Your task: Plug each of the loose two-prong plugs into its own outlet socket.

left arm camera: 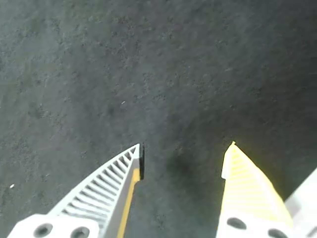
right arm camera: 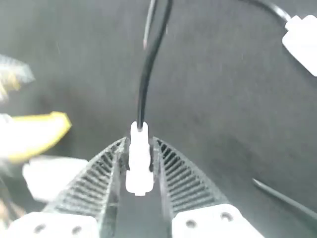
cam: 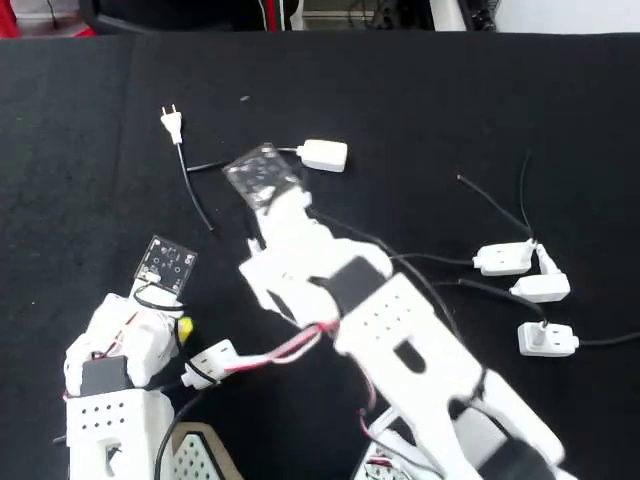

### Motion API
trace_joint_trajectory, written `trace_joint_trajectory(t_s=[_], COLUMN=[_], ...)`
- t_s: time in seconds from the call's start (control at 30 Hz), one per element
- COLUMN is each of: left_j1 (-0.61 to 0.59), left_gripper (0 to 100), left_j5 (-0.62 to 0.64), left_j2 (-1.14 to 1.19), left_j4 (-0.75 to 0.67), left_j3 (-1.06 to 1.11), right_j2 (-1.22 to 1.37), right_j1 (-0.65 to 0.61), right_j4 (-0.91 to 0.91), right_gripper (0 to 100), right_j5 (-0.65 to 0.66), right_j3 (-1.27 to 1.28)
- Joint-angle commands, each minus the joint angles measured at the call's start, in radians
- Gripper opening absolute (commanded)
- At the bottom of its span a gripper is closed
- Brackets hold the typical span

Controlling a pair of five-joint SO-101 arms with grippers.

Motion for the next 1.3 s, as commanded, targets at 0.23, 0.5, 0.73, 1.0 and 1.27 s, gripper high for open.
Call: trace_joint_trajectory(t_s=[0.23,0.5,0.73,1.0,1.27], left_j1=[0.225,0.352,0.424,0.423,0.344], left_gripper=[27,27,27,27,27], left_j5=[0.265,0.328,0.328,0.345,0.371], left_j2=[-0.011,-0.021,-0.322,-0.358,-0.364], left_j4=[-0.005,-0.003,0.005,-0.005,-0.006], left_j3=[-0.17,-0.202,-0.085,-0.058,-0.067], right_j2=[-0.182,-0.263,-0.449,-0.616,-0.615], right_j1=[-0.018,-0.02,-0.141,-0.14,-0.137], right_j4=[-0.293,-0.41,-0.45,-0.442,-0.315], right_gripper=[1.2,1.3,1.2,1.3,1.4], right_j5=[-0.206,-0.209,-0.21,-0.245,-0.218], right_j3=[0.199,0.328,0.472,0.542,0.484])
